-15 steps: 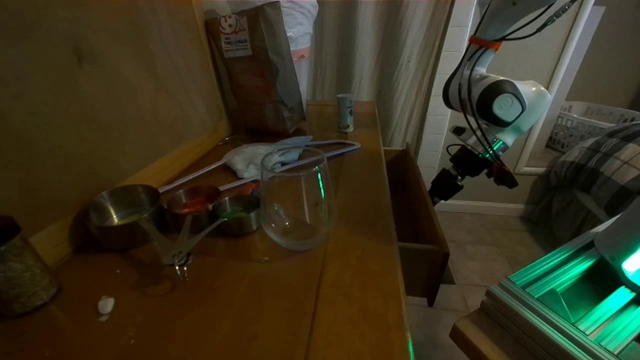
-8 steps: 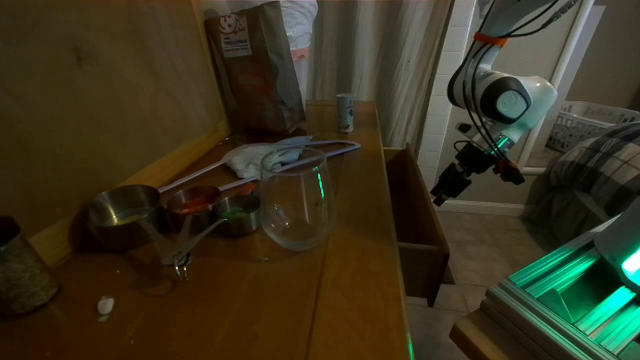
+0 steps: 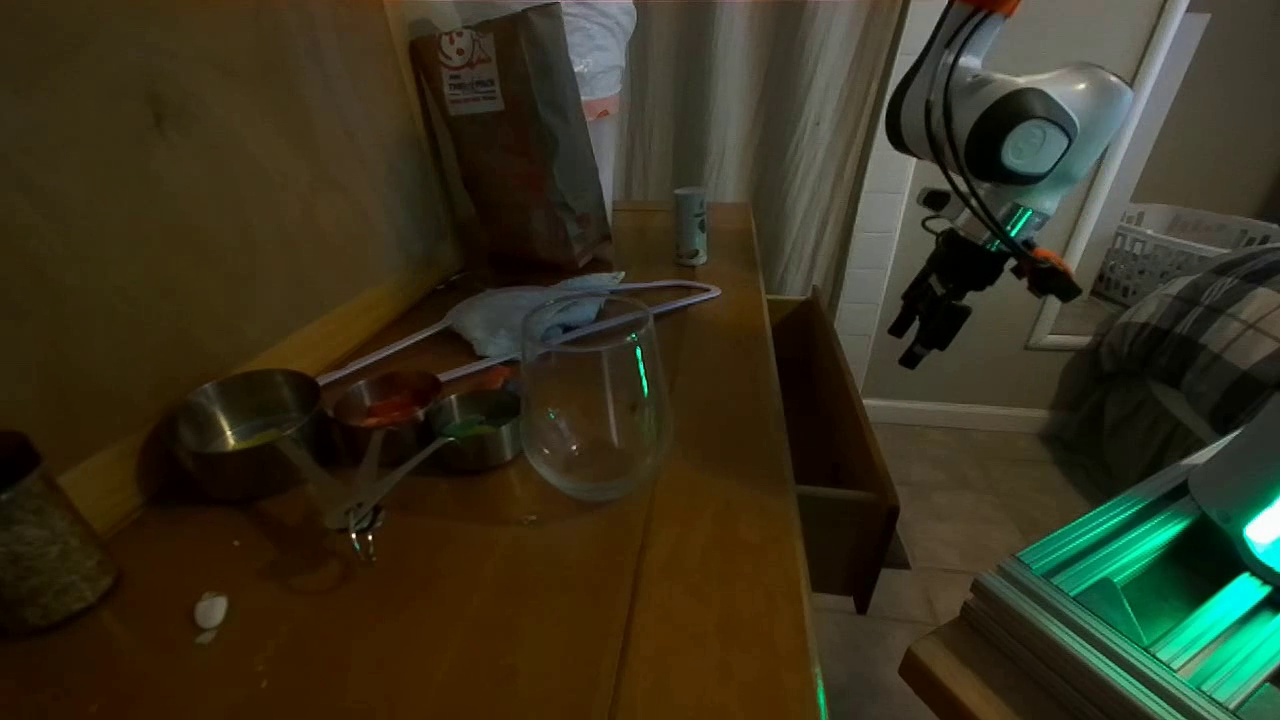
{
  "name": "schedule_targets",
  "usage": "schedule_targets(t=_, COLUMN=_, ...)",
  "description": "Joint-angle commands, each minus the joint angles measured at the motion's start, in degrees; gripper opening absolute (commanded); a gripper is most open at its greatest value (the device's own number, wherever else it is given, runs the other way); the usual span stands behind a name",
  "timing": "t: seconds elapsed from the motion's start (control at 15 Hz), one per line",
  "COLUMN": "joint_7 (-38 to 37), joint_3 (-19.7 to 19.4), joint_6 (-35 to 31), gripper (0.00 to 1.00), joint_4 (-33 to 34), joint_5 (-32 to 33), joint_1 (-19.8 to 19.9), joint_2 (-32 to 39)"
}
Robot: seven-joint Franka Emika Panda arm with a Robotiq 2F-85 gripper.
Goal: Open the topmost drawer on the right then put the white container in the open drawer.
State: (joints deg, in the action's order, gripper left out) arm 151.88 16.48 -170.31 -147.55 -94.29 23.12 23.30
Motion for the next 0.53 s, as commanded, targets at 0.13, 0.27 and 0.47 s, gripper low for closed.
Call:
schedule_targets(t=0.13, joint_7=-12.59, joint_3=6.95, joint_6=-13.06, gripper=1.00, joint_4=-10.77, joint_5=2.99, joint_1=-6.62, joint_2=-15.24)
schedule_targets(t=0.27, joint_7=-15.43, joint_3=10.30, joint_6=-16.28, gripper=1.00, joint_4=-12.99, joint_5=3.22, joint_1=-9.10, joint_2=-18.08)
schedule_targets(t=0.47, joint_7=-12.32, joint_3=9.14, joint_6=-14.29, gripper=1.00, joint_4=-9.82, joint_5=1.00, joint_1=-8.22, joint_2=-14.65)
